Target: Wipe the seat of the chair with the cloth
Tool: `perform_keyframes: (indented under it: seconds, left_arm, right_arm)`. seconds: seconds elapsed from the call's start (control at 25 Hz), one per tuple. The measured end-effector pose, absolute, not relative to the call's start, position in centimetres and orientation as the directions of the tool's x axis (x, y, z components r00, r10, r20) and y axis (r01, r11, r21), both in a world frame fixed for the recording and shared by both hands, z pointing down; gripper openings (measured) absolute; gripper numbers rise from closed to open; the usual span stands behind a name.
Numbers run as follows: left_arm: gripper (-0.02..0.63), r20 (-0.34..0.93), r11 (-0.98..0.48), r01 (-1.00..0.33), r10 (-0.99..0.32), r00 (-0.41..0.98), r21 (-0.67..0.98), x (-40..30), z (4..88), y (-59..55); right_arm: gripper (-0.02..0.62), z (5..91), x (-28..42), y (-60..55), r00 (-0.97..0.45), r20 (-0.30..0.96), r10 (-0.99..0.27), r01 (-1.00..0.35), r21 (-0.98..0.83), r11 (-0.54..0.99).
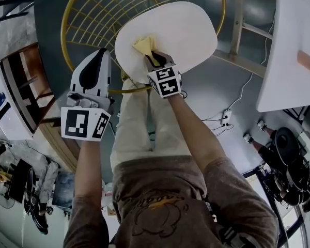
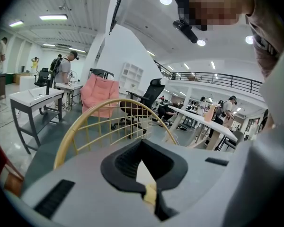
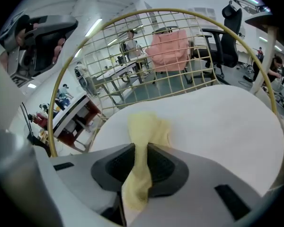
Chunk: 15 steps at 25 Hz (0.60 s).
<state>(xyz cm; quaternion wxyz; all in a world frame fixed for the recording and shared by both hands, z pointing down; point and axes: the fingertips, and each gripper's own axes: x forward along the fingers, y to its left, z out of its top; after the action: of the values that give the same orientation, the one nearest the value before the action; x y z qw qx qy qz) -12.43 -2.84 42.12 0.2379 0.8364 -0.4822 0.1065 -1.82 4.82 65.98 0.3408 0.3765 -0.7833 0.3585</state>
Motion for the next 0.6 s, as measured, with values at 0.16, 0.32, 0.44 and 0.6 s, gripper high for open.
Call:
perform_keyframes:
  seconds: [0.16, 0.32, 0.44, 0.6]
  left_arm:
    - [0.009, 0.407, -0.409, -0.863, -0.763, 0.502, 0.298, -12.7, 42.2, -2.6]
    - [0.008, 0.411, -0.414, -0.861, -0.759, 0.505, 0.294, -12.8, 42.3, -2.3]
    - [0.009, 0.416, -0.42, -0.86, -0.754, 0.508, 0.29, -12.8, 42.3, -2.0]
    - [0.008, 0.416, -0.417, -0.861, -0.755, 0.507, 0.291, -12.8, 42.4, -1.8]
  right_arm:
    - [0.095, 65.6, -4.0, 5.9, -0.526, 0.791, -0.312, -0.805, -0.344, 0.484]
    - [0.095, 65.1, -5.6, 6.7, -0.568, 0.772, -0.284, -0.775, -0.387, 0.499]
    - [0.095, 64.6, -6.5, 7.5, -0.601, 0.756, -0.261, -0.75, -0.42, 0.51]
    - [0.095, 64.2, -7.3, 8.3, -0.629, 0.737, -0.248, -0.734, -0.459, 0.501]
